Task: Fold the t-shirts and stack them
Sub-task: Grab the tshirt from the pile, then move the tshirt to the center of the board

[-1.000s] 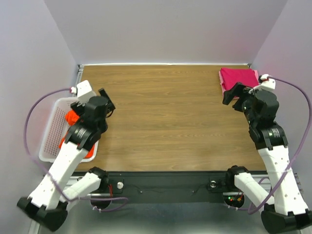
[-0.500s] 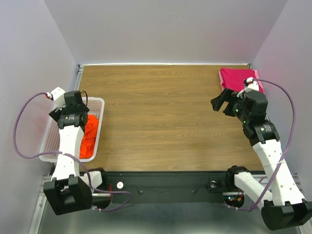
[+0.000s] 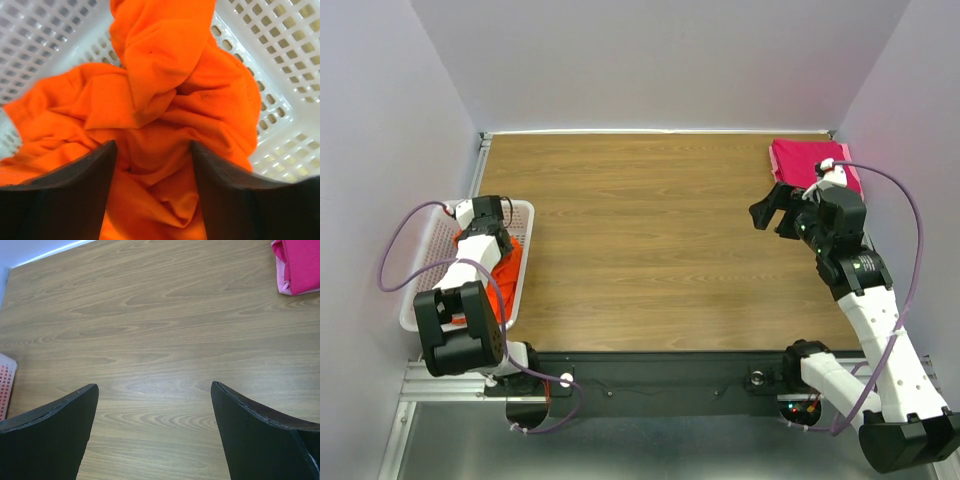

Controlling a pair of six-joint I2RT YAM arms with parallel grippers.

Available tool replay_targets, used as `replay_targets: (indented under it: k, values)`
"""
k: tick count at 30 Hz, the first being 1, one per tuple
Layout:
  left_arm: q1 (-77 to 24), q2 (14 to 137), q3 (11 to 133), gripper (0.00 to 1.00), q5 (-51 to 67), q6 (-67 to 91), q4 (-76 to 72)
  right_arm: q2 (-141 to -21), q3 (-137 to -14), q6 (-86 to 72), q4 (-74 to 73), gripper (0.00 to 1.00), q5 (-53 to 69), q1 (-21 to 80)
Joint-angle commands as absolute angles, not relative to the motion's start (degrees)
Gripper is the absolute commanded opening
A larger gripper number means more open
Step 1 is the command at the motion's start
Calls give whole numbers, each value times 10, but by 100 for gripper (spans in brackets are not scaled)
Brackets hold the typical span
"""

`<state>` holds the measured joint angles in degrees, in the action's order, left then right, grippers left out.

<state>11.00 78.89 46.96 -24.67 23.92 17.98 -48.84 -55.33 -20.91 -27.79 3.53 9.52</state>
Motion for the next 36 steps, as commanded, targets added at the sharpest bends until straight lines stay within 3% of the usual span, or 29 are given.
replay_targets:
  k: [1,2,4,14,20,30,36]
  values:
    - [113,787,458,44,-240,250,155,-487,-562,-200,-243,100,40,102]
    - [113,781,460,23,-241,249,156,-488,-562,-201,-243,100,40,102]
    - [114,753,470,0,-257,239,161,-488,-564,-202,-243,100,40,102]
    - [68,654,622,0,-246,209,214,-490,-574,-198,-243,100,32,101]
    - [-118,665,823,0,-293,187,229,-488,-577,-198,-243,100,29,101]
    - [-459,788,1159,0,-322,78,192,-473,-587,-197,-244,100,26,101]
    - [-488,820,1173,0,-291,83,181,-460,-586,-194,-245,100,19,102]
